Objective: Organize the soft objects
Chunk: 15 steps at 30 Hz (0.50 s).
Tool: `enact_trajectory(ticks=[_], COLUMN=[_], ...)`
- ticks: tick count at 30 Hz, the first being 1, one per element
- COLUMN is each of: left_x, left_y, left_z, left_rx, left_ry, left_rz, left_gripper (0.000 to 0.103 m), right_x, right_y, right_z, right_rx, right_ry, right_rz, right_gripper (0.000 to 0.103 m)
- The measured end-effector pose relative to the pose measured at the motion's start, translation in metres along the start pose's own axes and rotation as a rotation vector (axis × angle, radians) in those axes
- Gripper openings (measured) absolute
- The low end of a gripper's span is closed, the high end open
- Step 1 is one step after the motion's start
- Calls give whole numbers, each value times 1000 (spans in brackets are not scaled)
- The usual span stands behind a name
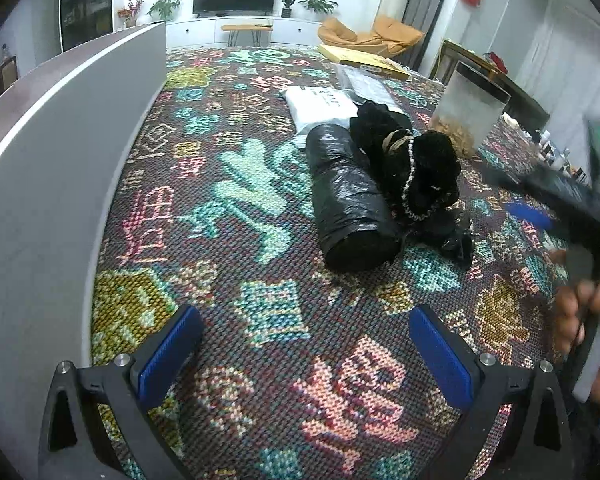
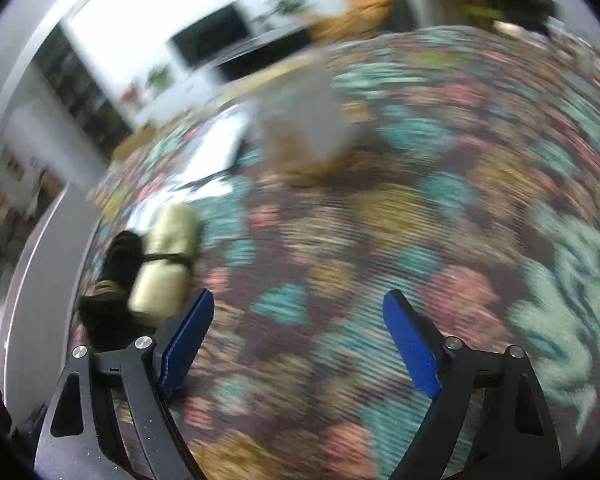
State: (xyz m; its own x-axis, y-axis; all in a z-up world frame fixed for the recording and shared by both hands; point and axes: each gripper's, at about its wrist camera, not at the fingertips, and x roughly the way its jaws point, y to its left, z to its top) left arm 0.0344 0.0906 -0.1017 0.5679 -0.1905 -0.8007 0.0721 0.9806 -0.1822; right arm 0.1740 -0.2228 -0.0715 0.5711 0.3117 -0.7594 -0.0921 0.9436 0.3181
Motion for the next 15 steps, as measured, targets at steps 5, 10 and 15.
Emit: enact_trajectory(ticks=[5, 10, 15], left_x=[-5, 3, 6], left_y=[1, 2, 6], left_z=[4, 12, 20], left_rx=[6, -7, -70], left_ry=[0, 9, 3], left_rz=[7, 2, -50], left_gripper=[103, 103, 103], right_x=[60, 75, 44], right_y=[56, 80, 75], right_z=[32, 42, 32], right_rx=[-73, -198, -328], right_ry=[157, 303, 273], right_rz=[108, 83, -63], right_gripper=[62, 47, 46])
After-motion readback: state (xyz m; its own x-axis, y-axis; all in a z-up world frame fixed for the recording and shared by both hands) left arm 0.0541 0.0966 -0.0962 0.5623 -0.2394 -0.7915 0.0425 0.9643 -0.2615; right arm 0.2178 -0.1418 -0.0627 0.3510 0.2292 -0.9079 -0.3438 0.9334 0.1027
